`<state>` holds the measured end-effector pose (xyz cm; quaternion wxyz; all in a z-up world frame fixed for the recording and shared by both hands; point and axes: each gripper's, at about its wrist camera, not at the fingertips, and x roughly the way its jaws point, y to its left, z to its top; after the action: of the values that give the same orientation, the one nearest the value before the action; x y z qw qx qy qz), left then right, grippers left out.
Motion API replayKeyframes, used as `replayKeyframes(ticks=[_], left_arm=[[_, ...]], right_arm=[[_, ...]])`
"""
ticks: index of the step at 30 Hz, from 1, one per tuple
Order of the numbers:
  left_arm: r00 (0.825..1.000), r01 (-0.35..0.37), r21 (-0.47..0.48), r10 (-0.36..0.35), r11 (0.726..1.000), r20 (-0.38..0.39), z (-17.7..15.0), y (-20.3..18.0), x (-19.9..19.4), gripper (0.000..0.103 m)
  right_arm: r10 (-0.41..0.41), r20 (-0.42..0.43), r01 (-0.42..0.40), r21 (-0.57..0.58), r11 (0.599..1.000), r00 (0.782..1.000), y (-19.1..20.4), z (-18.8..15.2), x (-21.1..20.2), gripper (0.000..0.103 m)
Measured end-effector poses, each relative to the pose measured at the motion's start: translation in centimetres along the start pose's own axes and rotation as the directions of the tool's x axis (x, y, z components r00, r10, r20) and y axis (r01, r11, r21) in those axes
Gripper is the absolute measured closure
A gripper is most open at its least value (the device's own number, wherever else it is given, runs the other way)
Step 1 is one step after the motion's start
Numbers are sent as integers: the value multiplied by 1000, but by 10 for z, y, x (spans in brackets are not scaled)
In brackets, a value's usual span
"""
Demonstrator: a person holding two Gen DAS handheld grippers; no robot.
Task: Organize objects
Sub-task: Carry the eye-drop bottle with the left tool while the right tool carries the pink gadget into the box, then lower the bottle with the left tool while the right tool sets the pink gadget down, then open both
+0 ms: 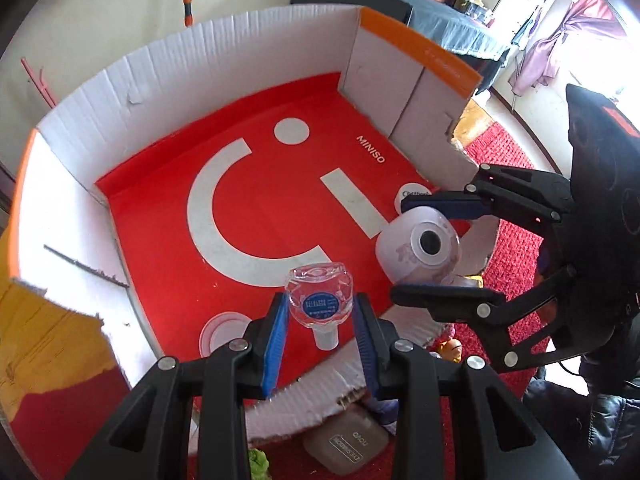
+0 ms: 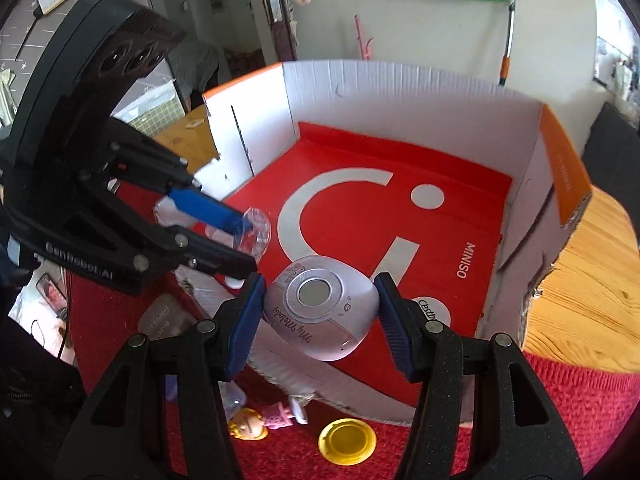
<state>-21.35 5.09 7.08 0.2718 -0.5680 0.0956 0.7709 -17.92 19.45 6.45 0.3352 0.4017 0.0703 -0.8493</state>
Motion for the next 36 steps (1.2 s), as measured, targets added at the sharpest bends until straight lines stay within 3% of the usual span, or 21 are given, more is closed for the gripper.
replayKeyframes(ticks=[11,36], left_arm=[[994,40,-27,-42,999,-103,17,10,16,69],[989,54,-50,-60,997,-135,15,12,31,69]], right_arm=[[60,-84,-61,-5,998,995,-9,3,21,49],[48,-136,-53,-35,998,990,-1,-1,29,48]])
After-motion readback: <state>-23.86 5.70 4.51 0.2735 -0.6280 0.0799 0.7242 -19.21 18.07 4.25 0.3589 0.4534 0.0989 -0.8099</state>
